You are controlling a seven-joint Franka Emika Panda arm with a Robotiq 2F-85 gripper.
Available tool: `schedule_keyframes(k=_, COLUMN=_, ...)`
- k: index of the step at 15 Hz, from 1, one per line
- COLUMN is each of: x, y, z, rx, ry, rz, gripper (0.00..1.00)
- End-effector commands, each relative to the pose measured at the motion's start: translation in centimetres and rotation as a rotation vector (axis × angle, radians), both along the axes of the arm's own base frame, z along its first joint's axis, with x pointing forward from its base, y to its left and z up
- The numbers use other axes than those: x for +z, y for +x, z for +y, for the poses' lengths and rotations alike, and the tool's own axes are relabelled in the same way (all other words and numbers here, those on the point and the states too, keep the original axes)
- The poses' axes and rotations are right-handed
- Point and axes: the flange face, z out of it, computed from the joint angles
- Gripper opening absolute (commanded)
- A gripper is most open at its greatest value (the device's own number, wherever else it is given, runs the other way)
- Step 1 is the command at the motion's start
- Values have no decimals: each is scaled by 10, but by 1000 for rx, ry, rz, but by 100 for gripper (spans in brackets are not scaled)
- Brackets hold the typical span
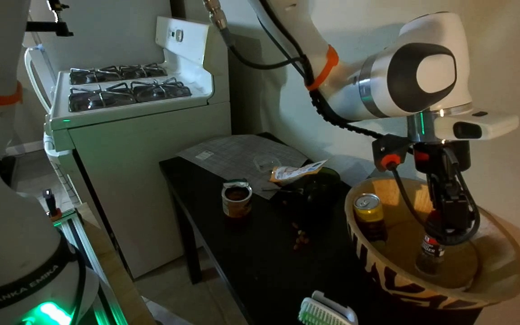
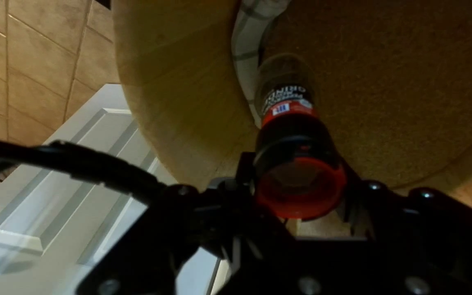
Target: Put the bottle in the brown bowl
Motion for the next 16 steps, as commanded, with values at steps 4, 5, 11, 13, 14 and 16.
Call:
schedule_keyframes(k=4, x=40, y=-7, z=21, rx=68, ry=-50, rz=-64, gripper=84)
schedule_keyframes(k=5, x=52, y=-17, z=30, rx=76, ry=-56, rz=-84, gripper=93)
schedule_keyframes(k=11, x=109, y=-80, z=88, rx=365, ry=-19, rz=87, gripper=100)
schedule_keyframes(k=13, x=120, y=-104, z=114, rx=454, ry=7, rz=143, gripper=100)
schedule_keyframes(k=14, x=124, y=-116, z=130, rx=502, ry=27, rz=170, gripper=100)
schedule_keyframes(k=16, x=125, y=-138, z=165, rx=589, ry=75, rz=213, gripper=100)
